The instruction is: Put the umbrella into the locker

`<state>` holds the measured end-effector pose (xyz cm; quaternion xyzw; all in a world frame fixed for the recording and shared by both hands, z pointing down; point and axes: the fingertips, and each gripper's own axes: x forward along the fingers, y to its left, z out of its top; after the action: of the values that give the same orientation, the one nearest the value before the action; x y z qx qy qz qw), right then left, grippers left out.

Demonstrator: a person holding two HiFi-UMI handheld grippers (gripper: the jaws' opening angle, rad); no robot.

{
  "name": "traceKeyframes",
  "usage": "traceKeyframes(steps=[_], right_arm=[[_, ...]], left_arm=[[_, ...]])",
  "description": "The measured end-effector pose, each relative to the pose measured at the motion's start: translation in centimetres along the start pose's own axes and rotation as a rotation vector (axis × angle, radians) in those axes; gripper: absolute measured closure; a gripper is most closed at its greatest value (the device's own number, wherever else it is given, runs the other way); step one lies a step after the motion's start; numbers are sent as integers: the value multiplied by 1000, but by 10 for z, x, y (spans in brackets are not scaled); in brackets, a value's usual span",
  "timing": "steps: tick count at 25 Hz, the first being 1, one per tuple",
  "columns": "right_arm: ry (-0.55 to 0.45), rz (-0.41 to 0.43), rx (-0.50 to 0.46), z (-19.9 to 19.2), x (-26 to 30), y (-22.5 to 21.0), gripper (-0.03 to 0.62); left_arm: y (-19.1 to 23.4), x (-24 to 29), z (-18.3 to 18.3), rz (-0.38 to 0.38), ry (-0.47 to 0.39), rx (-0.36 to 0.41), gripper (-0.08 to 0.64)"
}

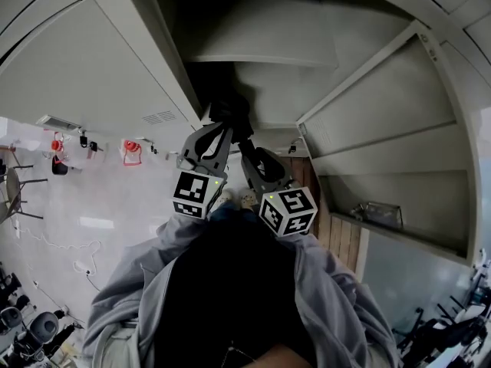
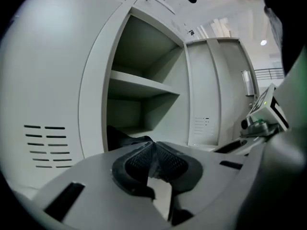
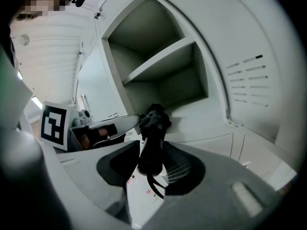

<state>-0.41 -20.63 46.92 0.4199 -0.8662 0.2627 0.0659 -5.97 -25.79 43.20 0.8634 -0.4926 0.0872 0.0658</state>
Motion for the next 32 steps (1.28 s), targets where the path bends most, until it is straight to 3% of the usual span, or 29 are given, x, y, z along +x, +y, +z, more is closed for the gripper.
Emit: traceKeyframes(steps=[12, 23, 32], right_arm=[[2, -28, 15, 26, 63, -2, 443], [94, -121, -151, 53, 121, -14, 442], [189, -129, -171, 56, 145, -12, 437]], left_arm=[[34, -29, -14, 74, 33, -45, 534], [45, -31, -17, 57, 42, -85, 534], [49, -26, -11, 48, 29, -101, 534]])
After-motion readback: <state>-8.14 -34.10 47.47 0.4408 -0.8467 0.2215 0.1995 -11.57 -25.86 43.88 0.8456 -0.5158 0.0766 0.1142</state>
